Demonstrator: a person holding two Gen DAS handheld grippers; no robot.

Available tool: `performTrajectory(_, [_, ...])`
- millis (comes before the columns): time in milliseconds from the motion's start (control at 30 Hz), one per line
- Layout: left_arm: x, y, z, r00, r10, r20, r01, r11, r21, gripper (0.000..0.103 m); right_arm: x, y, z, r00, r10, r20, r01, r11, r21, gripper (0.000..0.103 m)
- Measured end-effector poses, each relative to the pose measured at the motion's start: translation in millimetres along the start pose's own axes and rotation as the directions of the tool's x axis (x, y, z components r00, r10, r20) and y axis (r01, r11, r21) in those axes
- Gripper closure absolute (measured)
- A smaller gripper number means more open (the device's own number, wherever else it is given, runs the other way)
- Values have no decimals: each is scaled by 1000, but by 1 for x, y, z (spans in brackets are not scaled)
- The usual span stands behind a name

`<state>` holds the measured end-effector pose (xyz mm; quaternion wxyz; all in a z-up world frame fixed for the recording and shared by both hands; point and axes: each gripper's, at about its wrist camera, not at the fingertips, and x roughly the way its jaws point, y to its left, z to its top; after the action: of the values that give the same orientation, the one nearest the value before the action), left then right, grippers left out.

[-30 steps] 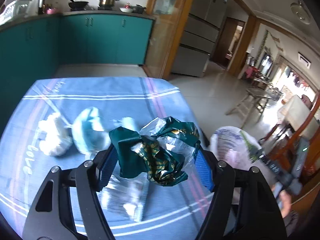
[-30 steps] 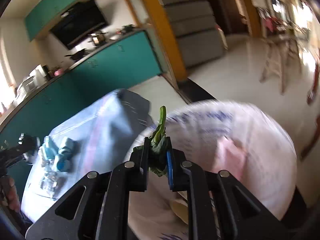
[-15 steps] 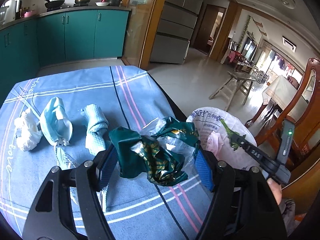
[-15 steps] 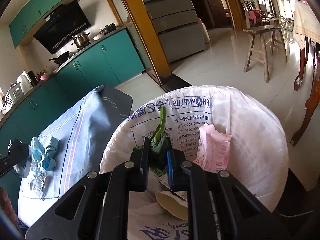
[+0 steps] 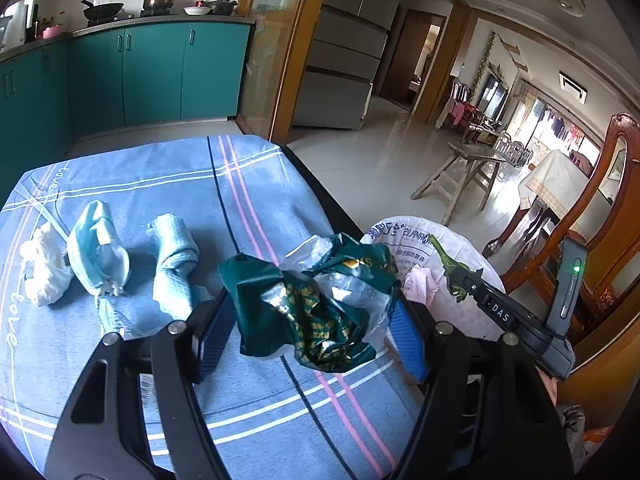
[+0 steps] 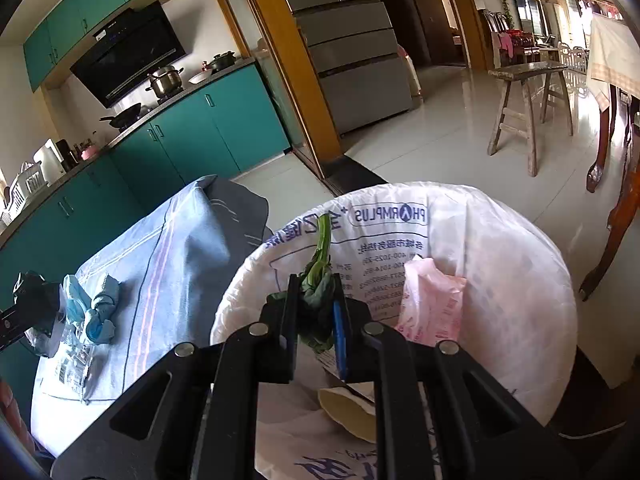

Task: Collect trash
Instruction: 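Drop the vegetable into the wastebasket with the right tool while the left tool holds the wrapper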

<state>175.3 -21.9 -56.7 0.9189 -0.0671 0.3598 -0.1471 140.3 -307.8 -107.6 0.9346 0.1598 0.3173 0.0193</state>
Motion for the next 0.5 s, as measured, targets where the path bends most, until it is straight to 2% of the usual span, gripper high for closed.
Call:
performTrajectory(233, [15, -13, -1, 1000, 9, -25, -8, 1000, 15, 32, 6, -20, -4, 998, -43, -47, 44, 999, 24, 87])
performTrajectory(367, [25, -21, 0, 999, -5, -34, 5, 1000, 5, 32, 19, -26, -9, 991, -71, -117, 74, 997, 27, 85])
performTrajectory(433, [30, -27, -2, 999, -6, -38, 6, 1000, 11, 32, 17, -30, -9, 992, -60, -108, 65, 997, 42, 76])
performTrajectory(500, [35, -32, -4, 999, -3, -46, 4, 1000, 22, 32, 8, -36, -6, 996, -60, -70, 64, 996, 66, 49])
